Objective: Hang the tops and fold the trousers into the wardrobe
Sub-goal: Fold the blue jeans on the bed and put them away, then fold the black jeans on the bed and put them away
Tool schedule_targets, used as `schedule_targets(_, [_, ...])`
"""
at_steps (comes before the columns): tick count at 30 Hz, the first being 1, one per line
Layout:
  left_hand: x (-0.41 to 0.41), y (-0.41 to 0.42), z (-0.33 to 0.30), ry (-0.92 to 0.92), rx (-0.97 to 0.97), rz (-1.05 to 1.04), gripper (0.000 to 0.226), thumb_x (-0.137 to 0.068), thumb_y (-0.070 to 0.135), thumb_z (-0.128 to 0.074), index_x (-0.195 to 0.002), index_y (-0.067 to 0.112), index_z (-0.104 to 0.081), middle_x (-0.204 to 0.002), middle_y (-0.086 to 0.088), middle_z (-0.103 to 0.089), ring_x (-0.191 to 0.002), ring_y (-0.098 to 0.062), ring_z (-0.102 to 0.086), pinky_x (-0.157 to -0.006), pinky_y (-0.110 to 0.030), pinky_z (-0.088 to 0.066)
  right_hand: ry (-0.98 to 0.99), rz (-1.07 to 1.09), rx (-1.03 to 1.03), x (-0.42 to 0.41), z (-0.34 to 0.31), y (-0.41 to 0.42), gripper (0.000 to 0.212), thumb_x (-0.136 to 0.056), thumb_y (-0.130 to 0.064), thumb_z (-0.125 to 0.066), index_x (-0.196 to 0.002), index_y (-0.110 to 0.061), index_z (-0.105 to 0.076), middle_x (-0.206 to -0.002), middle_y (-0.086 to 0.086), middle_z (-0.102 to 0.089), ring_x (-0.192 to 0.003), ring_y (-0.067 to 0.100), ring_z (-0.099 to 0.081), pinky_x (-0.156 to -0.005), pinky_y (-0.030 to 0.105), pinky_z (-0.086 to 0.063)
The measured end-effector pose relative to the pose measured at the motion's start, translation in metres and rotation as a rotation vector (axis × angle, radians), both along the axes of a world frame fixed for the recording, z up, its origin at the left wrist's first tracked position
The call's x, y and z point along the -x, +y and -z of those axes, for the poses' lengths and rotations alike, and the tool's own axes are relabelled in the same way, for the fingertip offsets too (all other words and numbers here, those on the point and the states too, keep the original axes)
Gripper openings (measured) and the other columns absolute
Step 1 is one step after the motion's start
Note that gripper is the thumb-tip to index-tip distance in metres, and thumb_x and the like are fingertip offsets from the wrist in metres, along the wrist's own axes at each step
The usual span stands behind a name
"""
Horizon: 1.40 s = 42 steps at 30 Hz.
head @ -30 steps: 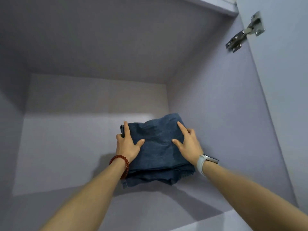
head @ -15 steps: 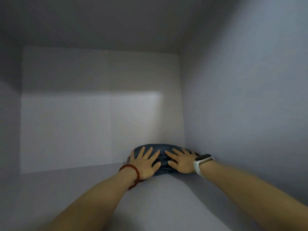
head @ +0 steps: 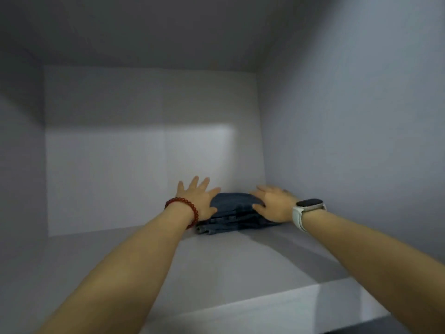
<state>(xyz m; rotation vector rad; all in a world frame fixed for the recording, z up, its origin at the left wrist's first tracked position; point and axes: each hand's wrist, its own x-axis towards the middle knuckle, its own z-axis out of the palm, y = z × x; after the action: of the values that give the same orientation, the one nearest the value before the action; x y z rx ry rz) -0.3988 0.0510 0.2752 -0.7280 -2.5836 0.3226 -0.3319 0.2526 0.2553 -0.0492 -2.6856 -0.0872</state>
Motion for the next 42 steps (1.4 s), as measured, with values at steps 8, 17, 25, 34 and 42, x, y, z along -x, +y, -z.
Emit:
schedule_targets(8, [-0.168,-0.080,0.012,0.381,-0.684,0.189,0.036,-0.095,0.032,-0.047,-0.128,0.020,-0.054,-0.130,-0.003,-0.054,-0.117,-0.022,-0.050,-0.092,-0.033,-0.037,0.631,-0.418,0.600,-0.122,0.032,-0.075,0.025,-0.095,-0.015,-0.045,-0.112,-0.012,-0.063,-0.110,0.003,-0.064,-0.105,0.021,-0.057,-0.091,0.032,-0.044])
schedule_targets(17, [-0.384,-0.174,0.214,0.288,-1.059,-0.027,0.024,-0.089,0.027,-0.055,-0.107,0.015,-0.067,-0.102,0.006,-0.065,-0.095,-0.007,-0.058,-0.082,-0.010,-0.039,0.258,-0.873,1.020,-0.303,0.206,-0.194,0.018,-0.095,-0.019,-0.046,-0.099,-0.030,-0.058,-0.097,-0.015,-0.063,-0.095,-0.008,-0.056,-0.079,0.003,-0.039])
schedule_targets(25, [-0.619,-0.286,0.352,0.063,-1.053,-0.651,0.027,-0.091,0.032,-0.054,-0.111,0.018,-0.066,-0.107,0.003,-0.065,-0.097,-0.011,-0.061,-0.086,-0.030,-0.047,-0.486,-1.000,0.966,-0.449,0.340,-0.340,0.020,-0.095,-0.011,-0.046,-0.099,-0.016,-0.065,-0.089,-0.003,-0.066,-0.088,0.013,-0.064,-0.075,0.018,-0.047])
schedule_targets(34, [-0.884,-0.408,0.433,0.229,-1.236,-1.283,0.020,-0.090,0.018,-0.059,-0.108,0.012,-0.066,-0.102,0.001,-0.065,-0.091,-0.010,-0.060,-0.082,-0.019,-0.042,-1.006,-1.421,0.673,-0.634,0.407,-0.551,0.021,-0.095,-0.014,-0.046,-0.099,-0.016,-0.066,-0.080,-0.007,-0.065,-0.084,0.019,-0.065,-0.079,0.027,-0.047])
schedule_targets(42, [-1.058,-0.495,0.476,0.392,-1.375,-1.728,0.022,-0.093,0.023,-0.054,-0.111,0.014,-0.064,-0.108,0.003,-0.063,-0.091,-0.005,-0.054,-0.079,-0.013,-0.036,-1.298,-1.686,0.284,-0.785,0.445,-0.721,0.025,-0.098,-0.020,-0.040,-0.110,-0.019,-0.062,-0.089,-0.008,-0.064,-0.085,0.007,-0.059,-0.063,0.005,-0.041])
